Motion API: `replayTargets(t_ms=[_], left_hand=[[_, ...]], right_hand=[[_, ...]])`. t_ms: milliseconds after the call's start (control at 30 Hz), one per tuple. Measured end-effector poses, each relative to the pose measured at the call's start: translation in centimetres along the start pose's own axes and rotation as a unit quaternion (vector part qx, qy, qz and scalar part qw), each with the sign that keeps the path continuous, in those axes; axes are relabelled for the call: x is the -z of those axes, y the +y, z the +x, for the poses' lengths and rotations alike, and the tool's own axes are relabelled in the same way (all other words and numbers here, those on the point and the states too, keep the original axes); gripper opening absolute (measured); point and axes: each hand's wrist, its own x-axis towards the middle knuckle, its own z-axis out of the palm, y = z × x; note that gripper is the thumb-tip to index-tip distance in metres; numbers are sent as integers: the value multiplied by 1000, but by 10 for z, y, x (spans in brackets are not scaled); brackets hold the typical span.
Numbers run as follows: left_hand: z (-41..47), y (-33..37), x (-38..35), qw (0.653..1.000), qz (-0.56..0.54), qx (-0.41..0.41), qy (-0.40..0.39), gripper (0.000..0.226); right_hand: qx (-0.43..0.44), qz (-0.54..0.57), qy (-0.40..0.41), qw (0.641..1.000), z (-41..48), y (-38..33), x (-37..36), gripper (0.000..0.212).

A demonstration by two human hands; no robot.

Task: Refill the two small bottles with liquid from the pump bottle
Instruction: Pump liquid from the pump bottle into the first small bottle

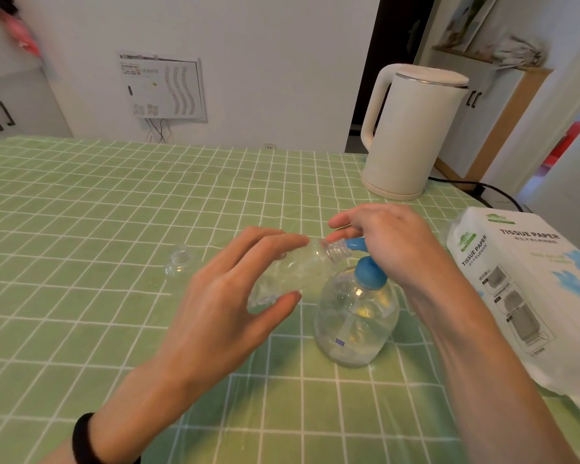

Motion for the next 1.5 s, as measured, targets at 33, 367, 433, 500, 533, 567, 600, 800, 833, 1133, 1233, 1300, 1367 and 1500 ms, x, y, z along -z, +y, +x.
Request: replayTargets(t_ms=[33,367,433,500,533,567,600,800,833,1133,1233,1300,1367,1500], left_hand=[[0,-1,0,1000,-2,-2,2,60],[-1,-1,1,999,-33,14,1,55],[0,-1,1,999,-43,18,1,54],[0,-1,0,998,-52,24,2,53],[0,-1,0,998,-57,27,3,53],[0,-1,0,998,-61,30,5,53],[0,-1,0,997,-64,30,7,53],[5,-2,3,997,-72,30,4,52],[4,-2,3,997,-73,31,0,53],[3,-2,2,995,-88,37,-4,51],[3,-2,2,995,-91,40,-5,51],[4,-2,2,995,-95,39,-5,51],[4,-3,2,995,-94,39,-5,51],[3,-2,3,995,-96,40,-7,51]], right_hand=[[4,2,2,1000,0,0,-1,36],[-12,4,-6,1000,0,5,-2,38],[-10,-1,-3,1000,1,3,1,35],[-3,-9,-1,1000,2,2,3,33],[-2,-11,-1,1000,2,1,3,33],[-2,-13,0,1000,1,1,3,33],[-2,-15,1,1000,2,1,3,33],[0,-14,6,1000,3,1,0,40],[-2,-12,1,1000,2,2,-2,40],[8,-22,-1,1000,3,2,2,30],[0,-13,-8,1000,1,1,2,31],[-13,-5,-8,1000,1,1,0,33],[-24,-6,-21,999,1,2,-2,34],[-28,-26,-45,998,-2,3,-2,31]])
